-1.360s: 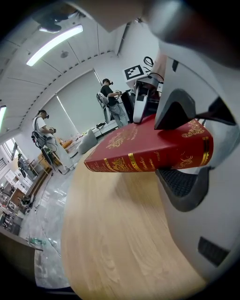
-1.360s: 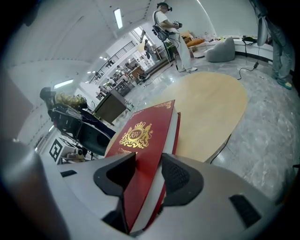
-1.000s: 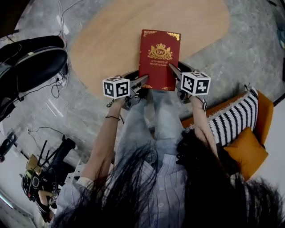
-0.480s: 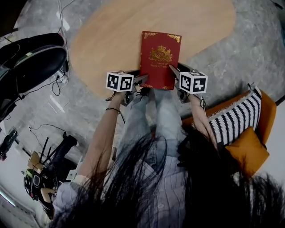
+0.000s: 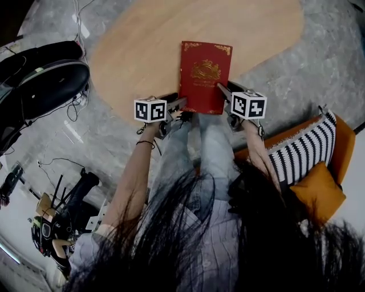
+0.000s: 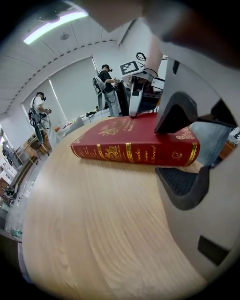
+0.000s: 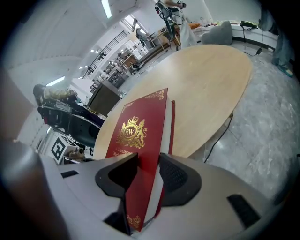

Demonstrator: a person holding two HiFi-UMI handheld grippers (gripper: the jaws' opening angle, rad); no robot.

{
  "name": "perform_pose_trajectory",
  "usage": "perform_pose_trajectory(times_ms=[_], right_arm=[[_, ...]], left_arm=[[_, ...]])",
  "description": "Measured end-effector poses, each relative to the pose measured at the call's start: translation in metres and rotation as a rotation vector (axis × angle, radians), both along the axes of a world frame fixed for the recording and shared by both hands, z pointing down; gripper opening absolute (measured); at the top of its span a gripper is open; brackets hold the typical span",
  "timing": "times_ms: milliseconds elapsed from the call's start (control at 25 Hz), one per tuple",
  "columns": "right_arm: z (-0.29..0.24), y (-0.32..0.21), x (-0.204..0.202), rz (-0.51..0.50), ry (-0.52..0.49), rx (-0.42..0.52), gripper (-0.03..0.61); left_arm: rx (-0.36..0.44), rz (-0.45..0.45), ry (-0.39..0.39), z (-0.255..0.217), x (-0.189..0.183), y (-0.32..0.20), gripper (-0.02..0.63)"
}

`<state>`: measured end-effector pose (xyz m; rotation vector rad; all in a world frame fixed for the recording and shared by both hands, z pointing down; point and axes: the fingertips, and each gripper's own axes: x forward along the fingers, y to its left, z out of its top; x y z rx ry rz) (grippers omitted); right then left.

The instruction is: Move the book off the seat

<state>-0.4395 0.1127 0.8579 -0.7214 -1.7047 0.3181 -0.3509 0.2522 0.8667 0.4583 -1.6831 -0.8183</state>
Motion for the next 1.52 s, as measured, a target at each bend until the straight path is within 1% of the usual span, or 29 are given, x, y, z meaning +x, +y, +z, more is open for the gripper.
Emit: perform_pose_trajectory(times_ms=[80, 120, 200, 280, 400, 520, 600, 840, 960, 1040, 1160, 1360, 1520], right_arm=[[0.000, 0.000, 0.000, 0.007, -0.002, -0.002, 0.150], [0.000, 0.000, 0.000, 0.006, -0.004, 0.001, 0.150], [-0.001, -0.006, 0.000, 0.005, -0.012, 0.032, 0.150], [-0.005, -0.016, -0.004, 0.009, -0.033, 0.072, 0.150], [-0.016, -0.027, -0.010, 0.028, -0.052, 0.085, 0.150], [-0.037, -0.032, -0.008, 0.044, -0.064, 0.078, 0.150], [-0.055, -0.031, -0.006, 0.044, -0.091, 0.070, 0.150], [-0.133, -0.015, -0.007, 0.074, -0.223, 0.000, 0.150], [-0.173, -0.009, -0.012, 0.100, -0.310, -0.022, 0.140], [-0.201, -0.001, -0.015, 0.114, -0.356, -0.054, 0.137], [-0.247, 0.012, -0.014, 0.120, -0.410, -0.096, 0.130], [-0.325, 0.032, -0.002, 0.102, -0.464, -0.123, 0.125], [-0.351, 0.028, 0.012, 0.117, -0.508, -0.150, 0.121]], left_arm=[[-0.003, 0.010, 0.001, -0.001, 0.003, -0.001, 0.222], [0.010, 0.017, 0.006, -0.002, 0.005, -0.005, 0.222], [0.024, 0.042, 0.005, -0.007, 0.010, -0.009, 0.222], [0.000, 0.065, -0.008, -0.011, 0.012, -0.005, 0.222], [-0.020, 0.060, -0.032, -0.022, 0.013, 0.001, 0.222], [-0.012, 0.030, -0.096, -0.047, 0.007, 0.003, 0.222], [0.003, 0.017, -0.143, -0.068, 0.003, 0.004, 0.222], [0.026, 0.011, -0.296, -0.137, -0.017, 0.008, 0.222], [0.011, 0.044, -0.391, -0.175, -0.026, 0.005, 0.222], [0.001, 0.060, -0.457, -0.203, -0.032, 0.003, 0.221], [0.016, 0.041, -0.535, -0.250, -0.039, 0.000, 0.222], [0.075, 0.016, -0.613, -0.332, -0.034, 0.004, 0.221], [0.073, 0.037, -0.656, -0.353, -0.019, -0.003, 0.221]])
